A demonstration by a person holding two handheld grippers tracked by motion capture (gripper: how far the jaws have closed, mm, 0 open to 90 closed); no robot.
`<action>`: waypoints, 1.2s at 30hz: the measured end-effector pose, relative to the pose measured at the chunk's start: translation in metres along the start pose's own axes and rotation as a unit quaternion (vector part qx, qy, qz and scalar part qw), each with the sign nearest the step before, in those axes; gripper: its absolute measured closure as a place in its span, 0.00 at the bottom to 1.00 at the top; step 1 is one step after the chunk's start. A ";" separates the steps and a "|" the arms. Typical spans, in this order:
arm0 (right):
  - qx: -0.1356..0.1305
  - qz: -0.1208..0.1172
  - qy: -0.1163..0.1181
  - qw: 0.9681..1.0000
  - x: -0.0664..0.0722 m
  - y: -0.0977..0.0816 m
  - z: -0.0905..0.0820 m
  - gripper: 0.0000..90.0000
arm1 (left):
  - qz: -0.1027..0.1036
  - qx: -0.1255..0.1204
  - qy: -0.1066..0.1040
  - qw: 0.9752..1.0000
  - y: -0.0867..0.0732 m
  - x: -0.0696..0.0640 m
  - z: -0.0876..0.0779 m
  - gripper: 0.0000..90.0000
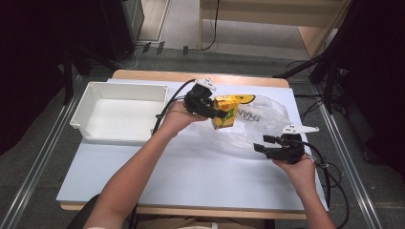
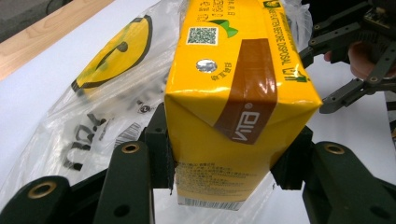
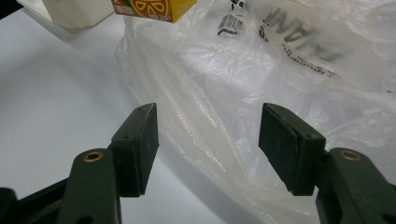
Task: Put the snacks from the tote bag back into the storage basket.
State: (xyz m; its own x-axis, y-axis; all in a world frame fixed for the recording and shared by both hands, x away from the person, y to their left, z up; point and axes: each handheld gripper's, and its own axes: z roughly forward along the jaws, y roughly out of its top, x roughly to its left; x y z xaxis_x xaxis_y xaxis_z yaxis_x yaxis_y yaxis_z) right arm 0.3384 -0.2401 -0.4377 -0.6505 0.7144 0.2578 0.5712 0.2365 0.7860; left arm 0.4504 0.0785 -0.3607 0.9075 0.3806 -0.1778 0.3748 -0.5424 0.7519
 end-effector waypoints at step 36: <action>0.002 -0.010 0.011 1.000 0.001 0.005 0.003 0.43 | -0.014 -0.014 0.021 1.000 -0.024 0.014 -0.051 0.58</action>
State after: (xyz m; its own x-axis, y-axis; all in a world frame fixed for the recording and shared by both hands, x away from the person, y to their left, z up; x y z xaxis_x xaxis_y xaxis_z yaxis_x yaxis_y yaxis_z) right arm 0.3417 -0.2361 -0.4345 -0.6734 0.6941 0.2544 0.5597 0.2539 0.7888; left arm 0.4450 0.1351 -0.3487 0.8877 0.4272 -0.1717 0.3938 -0.5110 0.7641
